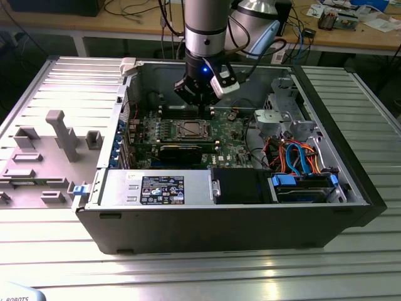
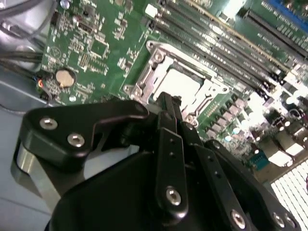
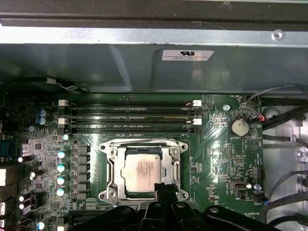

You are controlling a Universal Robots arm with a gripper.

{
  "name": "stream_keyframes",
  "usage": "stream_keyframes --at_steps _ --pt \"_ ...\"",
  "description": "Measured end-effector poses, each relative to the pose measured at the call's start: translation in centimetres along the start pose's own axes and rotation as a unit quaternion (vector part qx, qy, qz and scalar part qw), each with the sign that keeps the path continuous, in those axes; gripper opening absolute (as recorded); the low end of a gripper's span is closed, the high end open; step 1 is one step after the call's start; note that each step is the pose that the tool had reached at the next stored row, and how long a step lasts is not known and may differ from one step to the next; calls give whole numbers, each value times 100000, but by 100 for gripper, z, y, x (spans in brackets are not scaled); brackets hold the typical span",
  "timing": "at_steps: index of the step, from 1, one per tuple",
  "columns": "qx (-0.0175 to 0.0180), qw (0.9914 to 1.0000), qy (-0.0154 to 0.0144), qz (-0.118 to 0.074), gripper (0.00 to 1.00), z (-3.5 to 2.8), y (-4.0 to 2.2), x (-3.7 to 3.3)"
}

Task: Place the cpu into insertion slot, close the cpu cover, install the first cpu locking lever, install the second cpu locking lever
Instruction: 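Install the second cpu locking lever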

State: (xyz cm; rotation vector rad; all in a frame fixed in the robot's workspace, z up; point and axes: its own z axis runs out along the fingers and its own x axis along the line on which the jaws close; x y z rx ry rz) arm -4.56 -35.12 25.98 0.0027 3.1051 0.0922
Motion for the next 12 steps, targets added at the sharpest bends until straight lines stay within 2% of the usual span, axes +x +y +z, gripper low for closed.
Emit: stream_keyframes --at_steps 12 --pt "-55 100000 1 30 11 -1 -13 -1"
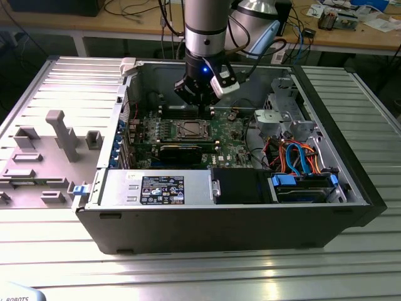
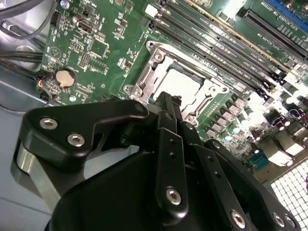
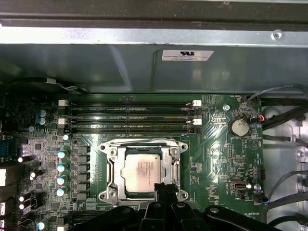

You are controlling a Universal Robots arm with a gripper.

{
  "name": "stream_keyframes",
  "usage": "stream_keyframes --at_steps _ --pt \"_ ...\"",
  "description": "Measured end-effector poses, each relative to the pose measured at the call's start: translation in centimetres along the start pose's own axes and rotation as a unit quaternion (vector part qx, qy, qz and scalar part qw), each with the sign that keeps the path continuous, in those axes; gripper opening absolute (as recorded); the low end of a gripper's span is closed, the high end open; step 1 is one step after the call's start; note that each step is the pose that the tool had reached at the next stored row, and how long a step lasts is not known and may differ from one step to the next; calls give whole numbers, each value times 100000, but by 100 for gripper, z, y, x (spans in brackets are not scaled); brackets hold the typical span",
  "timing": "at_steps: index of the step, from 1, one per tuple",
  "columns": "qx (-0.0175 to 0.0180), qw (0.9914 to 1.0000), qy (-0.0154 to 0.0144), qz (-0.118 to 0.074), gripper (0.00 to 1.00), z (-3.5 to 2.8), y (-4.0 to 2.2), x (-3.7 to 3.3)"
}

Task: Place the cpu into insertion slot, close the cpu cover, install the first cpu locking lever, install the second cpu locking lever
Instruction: 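Install the second cpu locking lever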

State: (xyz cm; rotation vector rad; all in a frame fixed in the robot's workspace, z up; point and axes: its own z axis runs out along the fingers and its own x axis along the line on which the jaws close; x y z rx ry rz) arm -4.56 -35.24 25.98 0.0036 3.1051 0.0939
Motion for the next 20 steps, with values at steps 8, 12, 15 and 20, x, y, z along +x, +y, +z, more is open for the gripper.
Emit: stream_keyframes --at_steps 8,12,15,20 --pt "-9 99998 596 49 11 7 -240 1" --pt "-7 99996 849 72 11 27 -271 25" --pt "-3 99996 874 59 11 31 -284 125" --pt "-2 99996 878 60 11 27 -348 201"
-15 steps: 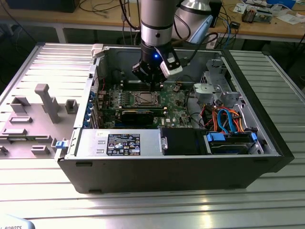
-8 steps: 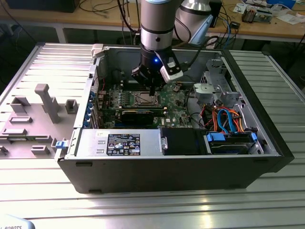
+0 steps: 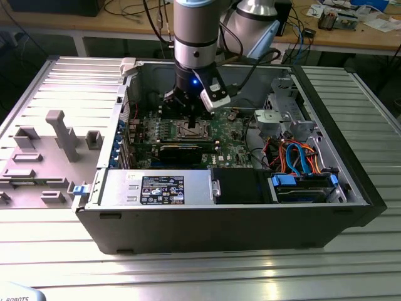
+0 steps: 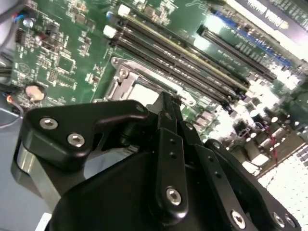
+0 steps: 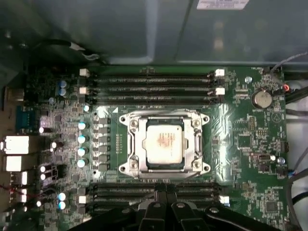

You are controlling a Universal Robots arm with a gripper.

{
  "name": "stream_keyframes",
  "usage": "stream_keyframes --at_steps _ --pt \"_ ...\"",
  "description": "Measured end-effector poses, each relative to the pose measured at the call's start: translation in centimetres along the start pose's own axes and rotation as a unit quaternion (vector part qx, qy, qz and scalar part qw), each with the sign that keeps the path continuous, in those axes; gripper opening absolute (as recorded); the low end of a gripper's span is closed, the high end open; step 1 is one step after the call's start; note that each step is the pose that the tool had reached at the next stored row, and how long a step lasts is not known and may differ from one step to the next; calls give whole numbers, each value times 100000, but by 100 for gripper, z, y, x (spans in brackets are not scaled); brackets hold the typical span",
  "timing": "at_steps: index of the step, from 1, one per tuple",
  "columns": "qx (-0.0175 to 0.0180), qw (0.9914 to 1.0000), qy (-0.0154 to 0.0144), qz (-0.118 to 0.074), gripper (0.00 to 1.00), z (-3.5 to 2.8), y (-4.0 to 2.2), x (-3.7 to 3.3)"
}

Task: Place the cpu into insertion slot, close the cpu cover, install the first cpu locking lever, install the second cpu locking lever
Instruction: 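Install the second cpu locking lever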

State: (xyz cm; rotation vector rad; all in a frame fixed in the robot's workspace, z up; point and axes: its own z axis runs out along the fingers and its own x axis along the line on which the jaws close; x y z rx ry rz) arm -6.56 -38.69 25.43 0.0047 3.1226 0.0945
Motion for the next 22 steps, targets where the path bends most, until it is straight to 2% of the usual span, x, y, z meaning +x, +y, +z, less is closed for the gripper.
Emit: stream_keyframes --at_steps 2,3,7,8,10,12,22 --pt "-2 100000 -1 5 11 -3 -62 14" --pt "4 100000 -2 14 11 -1 -74 39" --pt "-13 100000 53 1 11 24 -83 127" --pt "-17 100000 113 -9 11 41 -85 173" --pt "-12 100000 231 -28 11 65 -86 200" --pt "-5 100000 305 -43 11 79 -87 202" --pt "-13 100000 302 -38 11 81 -87 202"
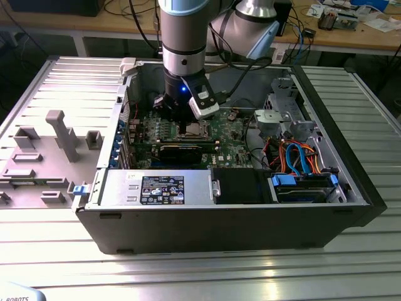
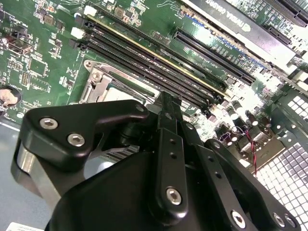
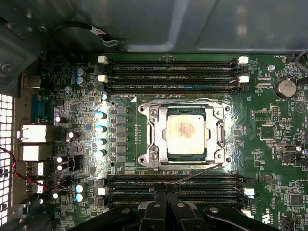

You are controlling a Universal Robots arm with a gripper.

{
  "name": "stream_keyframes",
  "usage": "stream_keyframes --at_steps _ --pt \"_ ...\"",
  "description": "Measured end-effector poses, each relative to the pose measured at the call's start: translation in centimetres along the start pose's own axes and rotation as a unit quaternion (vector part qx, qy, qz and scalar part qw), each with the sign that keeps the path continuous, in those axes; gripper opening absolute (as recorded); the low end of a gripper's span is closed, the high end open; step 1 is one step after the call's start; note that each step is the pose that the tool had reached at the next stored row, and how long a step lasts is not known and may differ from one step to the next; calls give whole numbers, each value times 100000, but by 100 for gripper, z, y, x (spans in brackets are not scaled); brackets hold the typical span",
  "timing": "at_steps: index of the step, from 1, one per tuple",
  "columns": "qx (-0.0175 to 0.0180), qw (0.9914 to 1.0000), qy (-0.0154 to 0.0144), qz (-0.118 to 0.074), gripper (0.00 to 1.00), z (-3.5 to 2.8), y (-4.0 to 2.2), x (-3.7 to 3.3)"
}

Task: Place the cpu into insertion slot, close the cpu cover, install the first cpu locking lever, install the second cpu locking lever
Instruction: 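Install the second cpu locking lever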

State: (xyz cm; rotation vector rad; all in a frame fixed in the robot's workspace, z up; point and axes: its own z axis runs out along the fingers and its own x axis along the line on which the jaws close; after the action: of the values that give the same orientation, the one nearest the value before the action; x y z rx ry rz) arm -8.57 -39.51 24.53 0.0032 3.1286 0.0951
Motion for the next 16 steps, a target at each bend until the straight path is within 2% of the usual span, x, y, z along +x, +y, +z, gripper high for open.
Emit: stream_keyframes --at_steps 3,5,8,10,12,14,16 --pt "-15 100000 -6 1 11 4 0 0" --pt "-14 100000 17 -3 11 31 -2 1" --pt "-12 100000 216 -39 11 97 -6 16" --pt "-28 99999 348 -223 11 117 -7 28" --pt "-37 99997 539 -591 11 134 -8 50" --pt "-43 99990 824 -1173 11 172 -11 77" --pt "-49 99983 961 -1575 11 216 -14 85"
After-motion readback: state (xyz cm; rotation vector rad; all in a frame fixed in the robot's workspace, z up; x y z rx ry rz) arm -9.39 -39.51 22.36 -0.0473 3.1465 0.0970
